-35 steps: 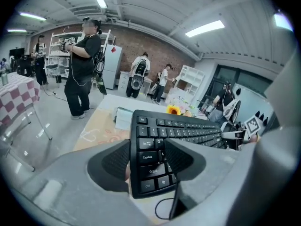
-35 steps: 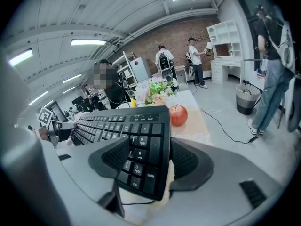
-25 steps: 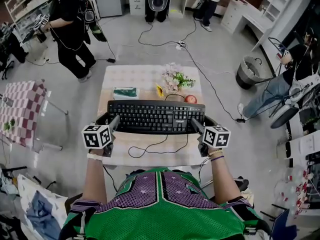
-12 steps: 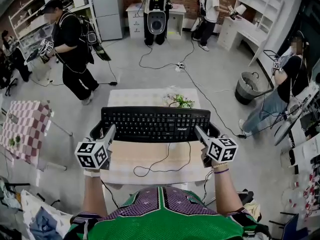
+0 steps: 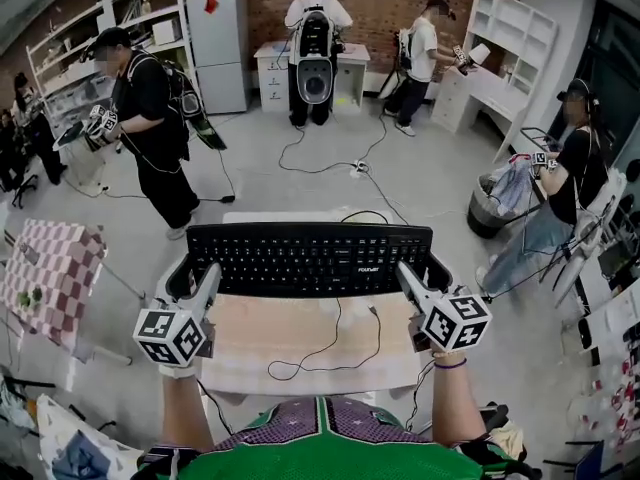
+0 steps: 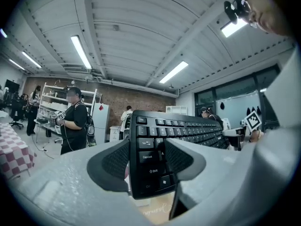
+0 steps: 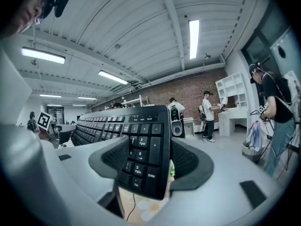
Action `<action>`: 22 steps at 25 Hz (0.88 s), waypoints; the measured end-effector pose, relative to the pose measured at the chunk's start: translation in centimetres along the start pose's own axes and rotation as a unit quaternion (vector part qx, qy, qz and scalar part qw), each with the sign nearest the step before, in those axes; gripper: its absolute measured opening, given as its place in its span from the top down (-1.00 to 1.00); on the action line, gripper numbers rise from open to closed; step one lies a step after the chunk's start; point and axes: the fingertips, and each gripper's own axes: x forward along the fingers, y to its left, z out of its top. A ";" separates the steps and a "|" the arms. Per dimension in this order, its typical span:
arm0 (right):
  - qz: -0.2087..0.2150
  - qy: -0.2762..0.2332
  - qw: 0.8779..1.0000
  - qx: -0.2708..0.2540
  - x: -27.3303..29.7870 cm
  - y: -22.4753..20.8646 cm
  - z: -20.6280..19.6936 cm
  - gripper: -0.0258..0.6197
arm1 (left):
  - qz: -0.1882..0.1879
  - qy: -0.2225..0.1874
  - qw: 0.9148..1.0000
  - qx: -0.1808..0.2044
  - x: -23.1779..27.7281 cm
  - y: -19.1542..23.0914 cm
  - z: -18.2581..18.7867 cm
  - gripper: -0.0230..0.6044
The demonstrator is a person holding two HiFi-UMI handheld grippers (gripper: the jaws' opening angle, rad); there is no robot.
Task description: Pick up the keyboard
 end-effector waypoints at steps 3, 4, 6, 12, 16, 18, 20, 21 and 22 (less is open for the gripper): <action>0.000 -0.014 1.000 -0.011 -0.4 0.4 1.5 0.11 | -0.002 -0.015 1.000 0.000 -0.4 -0.1 1.0 0.16; 0.000 -0.017 1.000 -0.014 -0.6 0.4 1.8 0.11 | -0.003 -0.020 1.000 0.000 -0.5 -0.3 1.3 0.16; -0.001 -0.022 1.000 -0.019 -1.1 0.4 2.4 0.11 | -0.006 -0.027 1.000 0.001 -0.6 -0.6 1.8 0.16; -0.008 -0.022 1.000 -0.016 -0.8 1.1 2.0 0.12 | -0.008 -0.032 0.999 0.002 -0.5 0.3 1.7 0.16; -0.009 -0.017 1.000 -0.014 -0.8 1.2 1.7 0.12 | -0.009 -0.029 1.000 0.000 -0.6 0.5 1.3 0.16; -0.009 -0.016 1.000 -0.016 -0.8 1.3 1.8 0.12 | -0.010 -0.026 1.000 -0.004 -0.6 0.5 1.2 0.16; -0.008 -0.014 1.000 -0.018 -0.9 1.3 1.9 0.12 | -0.011 -0.023 1.000 -0.007 -0.7 0.5 1.1 0.16; -0.007 -0.014 1.000 -0.019 -0.9 1.4 2.0 0.12 | -0.011 -0.023 1.000 -0.009 -0.8 0.6 1.1 0.16; -0.007 -0.013 1.000 -0.019 -0.9 1.5 2.0 0.12 | -0.010 -0.024 1.000 -0.010 -0.9 0.6 1.0 0.16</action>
